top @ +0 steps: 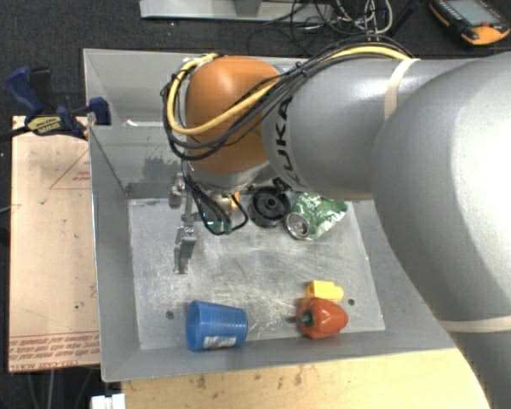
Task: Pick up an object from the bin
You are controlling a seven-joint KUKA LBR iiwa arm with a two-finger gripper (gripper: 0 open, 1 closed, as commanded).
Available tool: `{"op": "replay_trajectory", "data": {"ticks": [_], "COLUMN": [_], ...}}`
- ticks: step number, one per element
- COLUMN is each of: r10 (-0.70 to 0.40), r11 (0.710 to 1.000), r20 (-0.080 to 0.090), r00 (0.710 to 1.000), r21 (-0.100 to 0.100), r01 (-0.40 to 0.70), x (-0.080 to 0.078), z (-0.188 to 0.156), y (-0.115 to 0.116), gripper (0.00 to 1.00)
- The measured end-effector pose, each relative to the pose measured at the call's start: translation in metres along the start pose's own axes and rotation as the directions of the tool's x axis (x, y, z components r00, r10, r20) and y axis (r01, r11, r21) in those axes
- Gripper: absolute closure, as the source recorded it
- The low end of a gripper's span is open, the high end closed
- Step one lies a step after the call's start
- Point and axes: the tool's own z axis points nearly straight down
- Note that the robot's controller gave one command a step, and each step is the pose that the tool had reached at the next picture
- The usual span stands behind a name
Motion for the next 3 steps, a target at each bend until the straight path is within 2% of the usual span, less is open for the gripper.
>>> {"op": "replay_trajectory", "data": {"ticks": [1, 2, 3], "r10": [0.003, -0.064, -0.687], "r11": [1.000, 0.998, 0.726], "r20": [0.008, 0.012, 0.010], "r00": [1.000, 0.998, 0.726], "r21": [-0.001, -0.003, 0.006], "r01": [-0.003, 0.064, 0.687], "x": [-0.002, 0.011, -0.015], "z": [-0.005, -0.002, 0.011], "y": [-0.001, -0.013, -0.036], "gripper": [0.00, 0.00, 1.00]}}
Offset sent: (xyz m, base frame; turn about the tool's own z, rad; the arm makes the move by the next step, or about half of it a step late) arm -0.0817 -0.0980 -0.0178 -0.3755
